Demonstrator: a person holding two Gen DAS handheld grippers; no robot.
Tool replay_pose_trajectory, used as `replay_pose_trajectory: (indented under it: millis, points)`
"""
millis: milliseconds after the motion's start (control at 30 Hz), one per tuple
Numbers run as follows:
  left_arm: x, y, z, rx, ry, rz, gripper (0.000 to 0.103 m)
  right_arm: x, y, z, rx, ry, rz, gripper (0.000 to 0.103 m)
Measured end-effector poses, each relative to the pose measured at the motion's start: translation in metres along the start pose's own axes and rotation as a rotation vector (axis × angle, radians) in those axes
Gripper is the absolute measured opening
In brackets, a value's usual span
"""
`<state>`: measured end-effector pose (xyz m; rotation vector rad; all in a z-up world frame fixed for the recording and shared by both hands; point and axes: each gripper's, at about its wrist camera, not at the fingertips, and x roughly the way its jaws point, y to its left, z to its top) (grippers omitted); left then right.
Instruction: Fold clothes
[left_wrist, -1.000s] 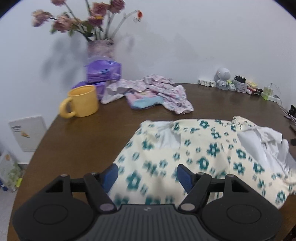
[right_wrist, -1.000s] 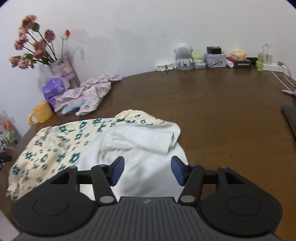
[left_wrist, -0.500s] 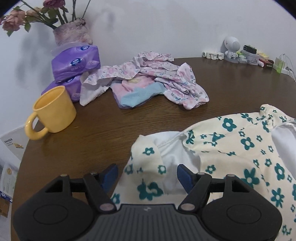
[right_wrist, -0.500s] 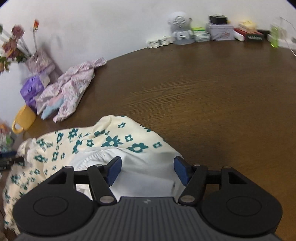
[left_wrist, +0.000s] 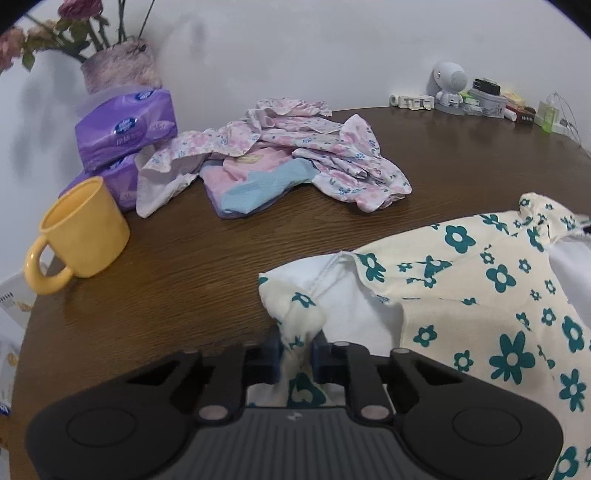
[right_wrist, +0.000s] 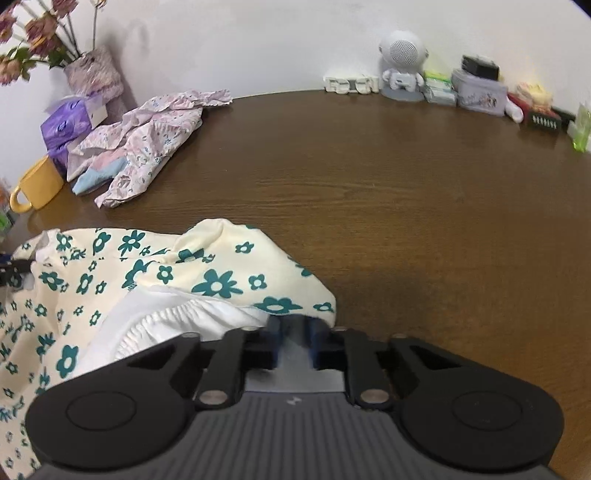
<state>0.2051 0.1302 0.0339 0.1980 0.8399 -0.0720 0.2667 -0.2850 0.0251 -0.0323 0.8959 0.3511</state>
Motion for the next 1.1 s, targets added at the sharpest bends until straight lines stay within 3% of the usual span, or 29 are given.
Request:
replay_pose_trajectory:
  millis: [267, 367, 433, 467, 500, 567, 700, 967, 1033, 1100]
  points:
    - [-0.002, 0.002, -0.003, 0.016, -0.022, 0.057, 0.008, 0.009, 0.015, 0.036, -0.204, -0.090, -0.123, 0.005]
    - [-0.001, 0.007, -0.004, -0.011, -0.020, 0.049, 0.009, 0.017, 0.015, 0.052, -0.214, -0.084, -0.092, 0.007]
    - [-0.003, 0.010, -0.004, -0.032, -0.025, 0.038, 0.010, 0.019, 0.006, 0.059, -0.146, -0.076, -0.055, 0.010]
    - [-0.004, 0.011, -0.004, -0.046, -0.027, 0.034, 0.015, 0.017, -0.001, 0.060, -0.104, -0.079, -0.031, 0.018]
    - [-0.006, 0.014, -0.003, -0.067, -0.031, 0.026, 0.016, 0.013, -0.009, 0.060, -0.061, -0.086, -0.007, 0.034]
    - [-0.008, 0.019, -0.002, -0.088, -0.033, 0.010, 0.023, 0.003, -0.026, 0.058, 0.020, -0.103, 0.036, 0.048]
    - [-0.005, 0.022, 0.001, -0.089, -0.035, 0.015, 0.038, -0.004, -0.049, 0.045, 0.069, -0.099, -0.003, 0.053]
    - [0.008, 0.017, 0.005, -0.082, -0.011, -0.007, 0.037, 0.021, -0.062, 0.035, 0.139, -0.030, 0.067, 0.050]
    - [0.011, 0.017, 0.005, -0.091, -0.006, -0.013, 0.035, 0.024, -0.059, 0.037, 0.127, -0.033, 0.067, 0.043]
    - [0.011, 0.018, 0.006, -0.104, -0.005, -0.029, 0.028, 0.027, -0.057, 0.040, 0.113, -0.030, 0.069, 0.015]
